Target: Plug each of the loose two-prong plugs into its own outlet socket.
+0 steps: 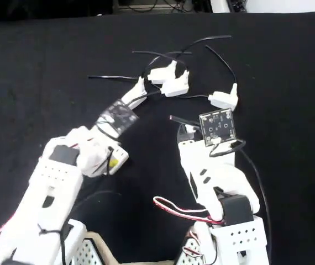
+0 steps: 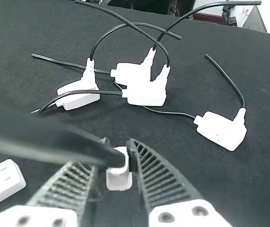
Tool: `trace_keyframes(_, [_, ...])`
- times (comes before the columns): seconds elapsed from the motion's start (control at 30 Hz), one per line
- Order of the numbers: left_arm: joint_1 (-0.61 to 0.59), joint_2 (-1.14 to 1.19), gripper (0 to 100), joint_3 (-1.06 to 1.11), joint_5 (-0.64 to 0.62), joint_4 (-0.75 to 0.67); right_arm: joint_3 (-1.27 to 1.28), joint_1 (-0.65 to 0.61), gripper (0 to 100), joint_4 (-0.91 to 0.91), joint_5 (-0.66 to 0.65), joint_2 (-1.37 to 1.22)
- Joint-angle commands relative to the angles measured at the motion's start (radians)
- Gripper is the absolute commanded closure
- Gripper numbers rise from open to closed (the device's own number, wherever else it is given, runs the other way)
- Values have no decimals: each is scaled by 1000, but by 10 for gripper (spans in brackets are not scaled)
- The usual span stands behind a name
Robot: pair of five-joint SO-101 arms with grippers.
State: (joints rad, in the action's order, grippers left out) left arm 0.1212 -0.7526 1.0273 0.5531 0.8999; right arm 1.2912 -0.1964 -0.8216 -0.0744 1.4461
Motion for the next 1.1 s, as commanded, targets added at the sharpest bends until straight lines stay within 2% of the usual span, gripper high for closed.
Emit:
trace_keyframes(0.0, [-104, -106, 742, -7, -97, -8, -2, -23, 985, 14, -9, 2])
trace_keyframes(0.13, [-275, -206, 796, -4, -238, 8, -5, -64, 985, 14, -5, -1])
trace_keyframes(0.33, [-455, -327, 930, 31, -370, 167, -88, -129, 985, 23, 5, -194])
trace_keyframes(0.4, [-498, -367, 966, 81, -393, 175, -131, -163, 985, 52, 25, -289])
trace_keyframes(0.5, [-559, -442, 966, 154, -391, 175, -159, -245, 985, 123, 29, -407])
trace_keyframes(0.63, [-605, -548, 964, 242, -390, 175, -153, -342, 985, 250, 29, -527])
trace_keyframes(0.93, [-610, -750, 963, 351, -390, 175, -71, -422, 985, 646, 20, -736])
trace_keyframes(1.07, [-610, -764, 963, 360, -364, 175, -107, -440, 986, 671, -6, -858])
